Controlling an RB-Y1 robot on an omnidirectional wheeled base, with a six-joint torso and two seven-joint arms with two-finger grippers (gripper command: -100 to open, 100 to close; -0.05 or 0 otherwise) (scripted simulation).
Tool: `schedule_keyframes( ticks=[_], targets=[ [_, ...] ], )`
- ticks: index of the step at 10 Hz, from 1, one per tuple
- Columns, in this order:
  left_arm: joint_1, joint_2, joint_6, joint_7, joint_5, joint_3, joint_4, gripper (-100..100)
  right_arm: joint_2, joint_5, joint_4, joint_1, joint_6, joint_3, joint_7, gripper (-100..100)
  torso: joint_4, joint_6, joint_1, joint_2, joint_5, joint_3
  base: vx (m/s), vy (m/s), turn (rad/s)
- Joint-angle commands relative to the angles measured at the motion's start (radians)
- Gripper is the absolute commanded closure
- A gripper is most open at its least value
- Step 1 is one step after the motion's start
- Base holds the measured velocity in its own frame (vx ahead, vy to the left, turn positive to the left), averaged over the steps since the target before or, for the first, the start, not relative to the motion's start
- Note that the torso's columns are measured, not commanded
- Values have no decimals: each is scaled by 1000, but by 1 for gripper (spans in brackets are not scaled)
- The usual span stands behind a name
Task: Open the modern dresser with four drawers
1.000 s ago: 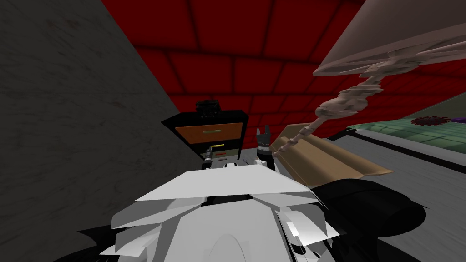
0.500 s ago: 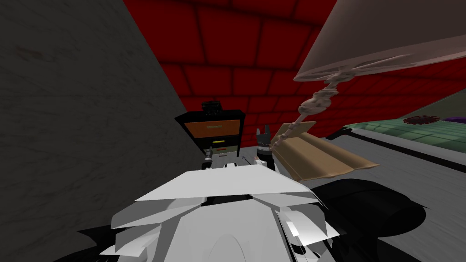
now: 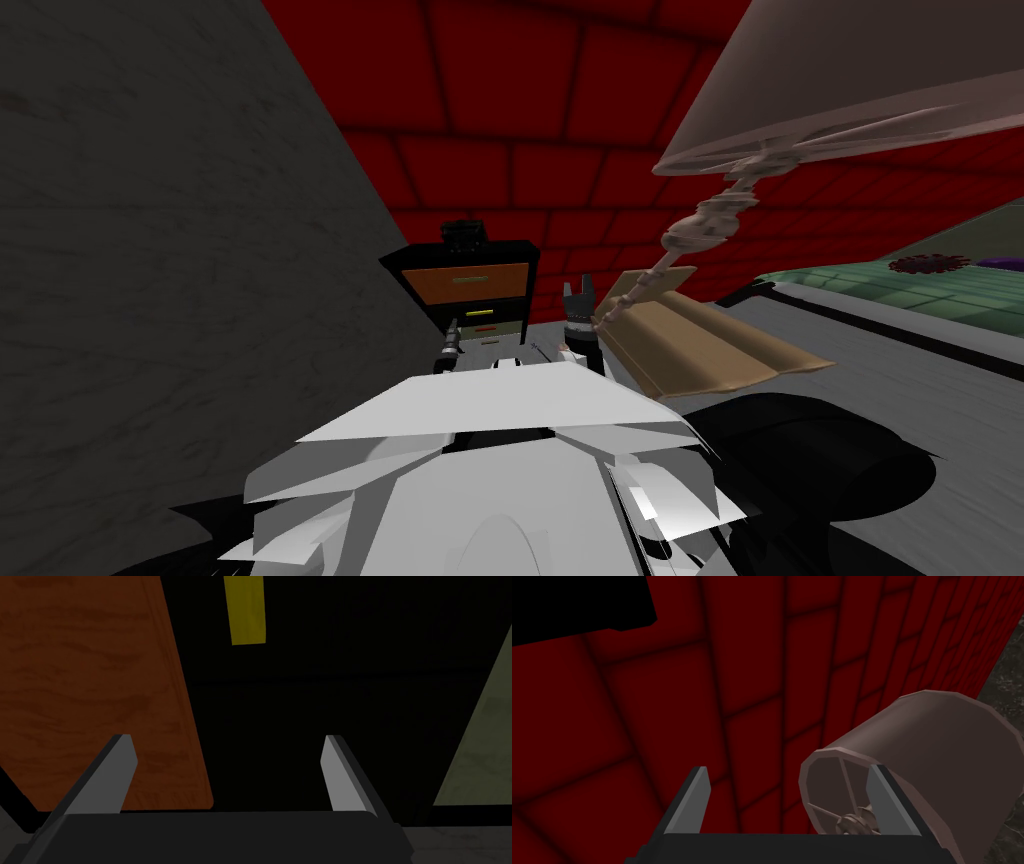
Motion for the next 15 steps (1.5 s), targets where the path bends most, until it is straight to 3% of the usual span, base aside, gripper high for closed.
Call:
schedule_keyframes(
  ticks=[1, 2, 3, 7, 9, 10, 11, 15],
  targets=[
    [7, 9, -13, -1, 3, 1, 10, -100, 0, 0, 0, 0, 0, 0, 0, 0, 0, 0, 0, -1, 0, 0, 142, -13, -32],
    [9, 32, -19, 0, 4, 1, 16, -100, 0, 0, 0, 0, 0, 0, 0, 0, -1, 0, 0, -5, 0, -3, 187, -13, -29],
    [12, -14, -26, 0, 6, 2, 23, -100, 0, 0, 0, 0, 0, 0, 0, 0, -2, 0, 0, -7, 0, -4, 164, -24, -23],
    [13, -93, -29, 1, 6, 2, 26, -100, 0, 0, 0, 0, 0, 0, 0, 0, 1, 0, 2, 5, 0, 3, 43, -10, -3],
    [-9, -80, 2, 0, 9, 7, 17, -100, 0, 0, 0, 0, 0, 0, 0, 0, 0, 0, 1, 0, 0, 0, 18, 3, 3],
    [5, -81, -11, 0, 7, 4, 12, -100, 0, 0, 0, 0, 0, 0, 0, 0, -1, 0, 1, -3, 0, -2, 23, 5, -1],
    [4, -81, -5, 1, 7, 4, 10, 100, 0, 0, 0, 0, 0, 0, 0, 0, -1, 0, 0, -3, 0, -2, 0, 0, 0],
    [10, -78, 15, 6, 3, -5, -19, 100, 0, 0, 0, -1, 0, 0, 0, 0, 2, 0, 0, 7, 0, 4, -166, -17, 22]
  ],
)
